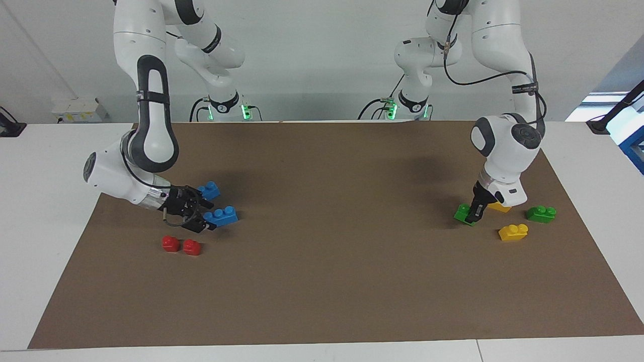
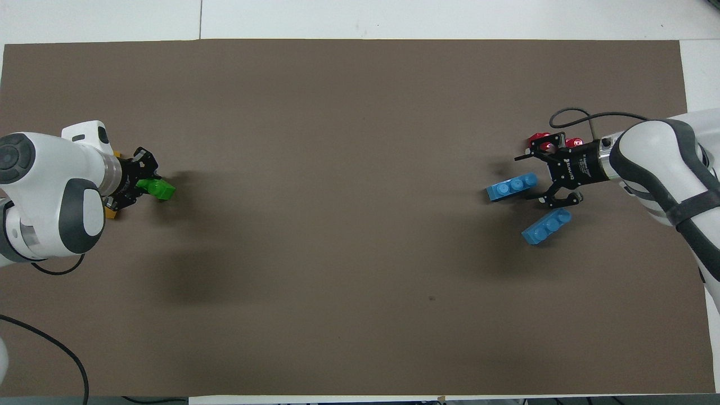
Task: Remove green block with left arm and hold with right
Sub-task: 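Lower the blue block with the right gripper beside the other blue block, then release the green block with the left gripper while the right gripper withdraws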
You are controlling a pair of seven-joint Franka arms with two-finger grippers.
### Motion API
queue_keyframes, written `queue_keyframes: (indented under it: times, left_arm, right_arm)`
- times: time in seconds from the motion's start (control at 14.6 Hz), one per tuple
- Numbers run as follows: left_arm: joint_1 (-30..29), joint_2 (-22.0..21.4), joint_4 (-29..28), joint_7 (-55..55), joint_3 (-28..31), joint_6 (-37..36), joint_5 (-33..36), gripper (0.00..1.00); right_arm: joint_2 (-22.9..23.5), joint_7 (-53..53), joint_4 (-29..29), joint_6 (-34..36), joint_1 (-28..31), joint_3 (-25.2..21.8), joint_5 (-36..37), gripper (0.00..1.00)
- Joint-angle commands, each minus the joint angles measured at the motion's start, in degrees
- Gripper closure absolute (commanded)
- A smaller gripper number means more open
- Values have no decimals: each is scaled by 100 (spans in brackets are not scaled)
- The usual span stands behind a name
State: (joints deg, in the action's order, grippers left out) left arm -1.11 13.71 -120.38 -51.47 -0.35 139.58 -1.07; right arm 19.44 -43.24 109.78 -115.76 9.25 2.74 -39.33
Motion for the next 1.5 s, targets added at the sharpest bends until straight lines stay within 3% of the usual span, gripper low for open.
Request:
queue_keyframes:
  times: [0.0, 0.07, 0.14, 0.34, 0.48, 0.75, 1.09, 1.44]
  left_arm:
    - [-153, 131, 15, 304, -35, 105, 10, 59]
    - [-153, 131, 15, 322, -35, 104, 10, 32]
    - [-153, 131, 15, 331, -35, 96, 2, 17]
    - [-144, 131, 67, 331, -35, 61, 10, 13]
    - [-144, 140, 102, 331, -35, 52, 10, 0]
    - [-100, 44, 207, 313, -35, -106, 10, 0]
    - [-109, -219, 769, 278, -35, -940, 2, 0]
    - [-100, -519, 1419, 331, -35, -1704, 19, 0]
  right_arm:
    - [-456, -492, -141, 334, -55, 34, 101, 6]
    - [-641, -502, -158, 326, -220, 25, 162, 4]
    - [-782, -493, -202, 326, -335, 34, 450, 3]
    - [-994, -362, -614, 475, -555, 87, 1355, 1]
    - [-1160, 32, -808, 607, -731, 96, 1839, 1]
    - [-1495, 1174, -887, 783, -758, 96, 2148, 1]
    - [-1776, 2704, -976, 836, -960, 113, 3624, 0]
    - [-2066, 4038, -967, 1238, -934, 104, 3652, 0]
